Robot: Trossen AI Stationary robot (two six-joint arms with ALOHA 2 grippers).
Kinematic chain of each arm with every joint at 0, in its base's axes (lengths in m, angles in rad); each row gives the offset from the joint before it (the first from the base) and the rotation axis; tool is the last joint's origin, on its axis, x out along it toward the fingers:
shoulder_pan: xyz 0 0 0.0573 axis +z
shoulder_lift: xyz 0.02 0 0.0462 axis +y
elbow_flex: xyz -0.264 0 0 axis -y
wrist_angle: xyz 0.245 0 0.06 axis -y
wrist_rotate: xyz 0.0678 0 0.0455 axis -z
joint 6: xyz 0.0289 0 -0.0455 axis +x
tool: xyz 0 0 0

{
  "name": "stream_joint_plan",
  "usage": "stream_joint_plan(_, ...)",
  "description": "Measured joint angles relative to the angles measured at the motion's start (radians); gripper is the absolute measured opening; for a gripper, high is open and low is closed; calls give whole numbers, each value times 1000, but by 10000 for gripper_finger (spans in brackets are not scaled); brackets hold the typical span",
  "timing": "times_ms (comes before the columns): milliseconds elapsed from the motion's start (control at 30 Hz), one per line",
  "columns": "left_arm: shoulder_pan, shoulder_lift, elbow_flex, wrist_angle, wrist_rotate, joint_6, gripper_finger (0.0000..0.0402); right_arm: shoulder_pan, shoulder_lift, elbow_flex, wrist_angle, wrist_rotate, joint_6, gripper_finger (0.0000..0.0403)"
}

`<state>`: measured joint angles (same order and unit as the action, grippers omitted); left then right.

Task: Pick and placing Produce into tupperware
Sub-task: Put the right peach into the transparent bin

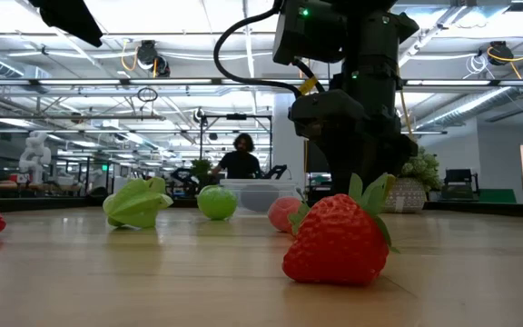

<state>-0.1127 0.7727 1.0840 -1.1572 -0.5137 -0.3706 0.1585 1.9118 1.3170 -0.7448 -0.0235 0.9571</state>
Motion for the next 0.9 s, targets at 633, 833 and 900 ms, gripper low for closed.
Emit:
stream_joint_plan(633,0,0,0,0,0,0,205,0,0,0,30,1,-16,133)
stream_joint_plan(833,0,0,0,0,0,0,205,0,0,0,31,2,-27,121)
stream_joint_plan(900,0,0,0,0,0,0,205,0,0,0,31,2,-28,119)
